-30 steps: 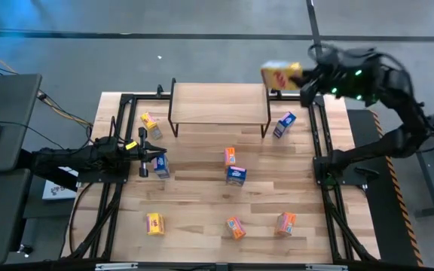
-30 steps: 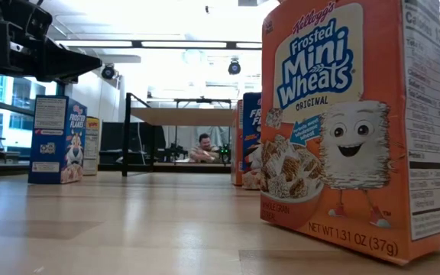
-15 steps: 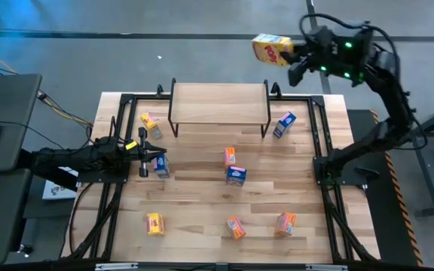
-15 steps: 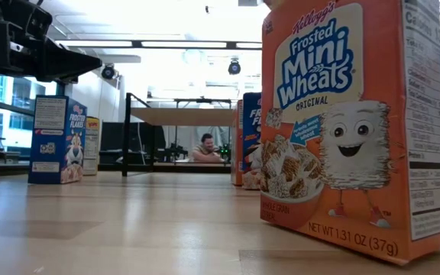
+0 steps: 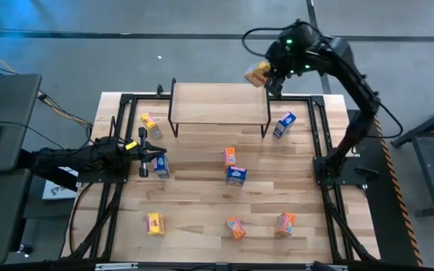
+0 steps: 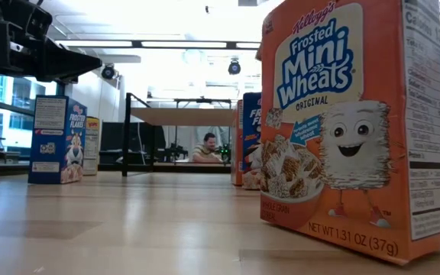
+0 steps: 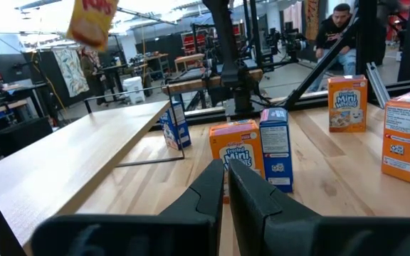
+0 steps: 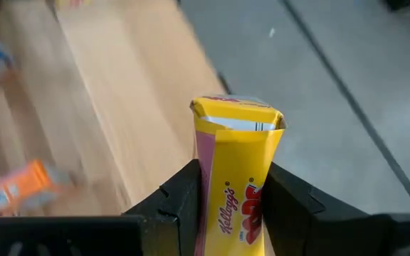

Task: Stack cereal on shelf
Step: Put the middle yellow cereal box on the shelf

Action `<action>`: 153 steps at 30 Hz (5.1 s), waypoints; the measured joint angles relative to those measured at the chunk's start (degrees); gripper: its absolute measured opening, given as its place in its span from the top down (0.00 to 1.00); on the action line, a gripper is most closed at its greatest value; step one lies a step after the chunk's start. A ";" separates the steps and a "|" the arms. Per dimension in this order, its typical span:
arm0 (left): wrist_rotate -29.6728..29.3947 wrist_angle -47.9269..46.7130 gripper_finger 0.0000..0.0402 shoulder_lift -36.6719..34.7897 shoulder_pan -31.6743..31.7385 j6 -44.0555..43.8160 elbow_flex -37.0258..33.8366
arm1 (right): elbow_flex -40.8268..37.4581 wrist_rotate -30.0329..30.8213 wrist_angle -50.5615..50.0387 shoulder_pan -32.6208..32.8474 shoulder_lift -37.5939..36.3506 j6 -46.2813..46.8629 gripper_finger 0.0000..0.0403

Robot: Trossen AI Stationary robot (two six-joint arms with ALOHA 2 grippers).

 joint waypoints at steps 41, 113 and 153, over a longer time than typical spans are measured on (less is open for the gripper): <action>0.00 0.00 0.96 0.00 0.02 0.00 0.00 | -0.13 -0.06 -5.60 -1.11 12.42 -31.27 0.71; 0.00 0.00 0.96 0.00 0.02 0.00 0.00 | -0.26 -1.31 -1.42 -3.07 15.37 -30.88 0.49; 0.00 -0.01 0.96 0.00 0.01 -0.01 0.00 | -0.15 -0.68 0.24 -5.31 14.55 -26.51 0.49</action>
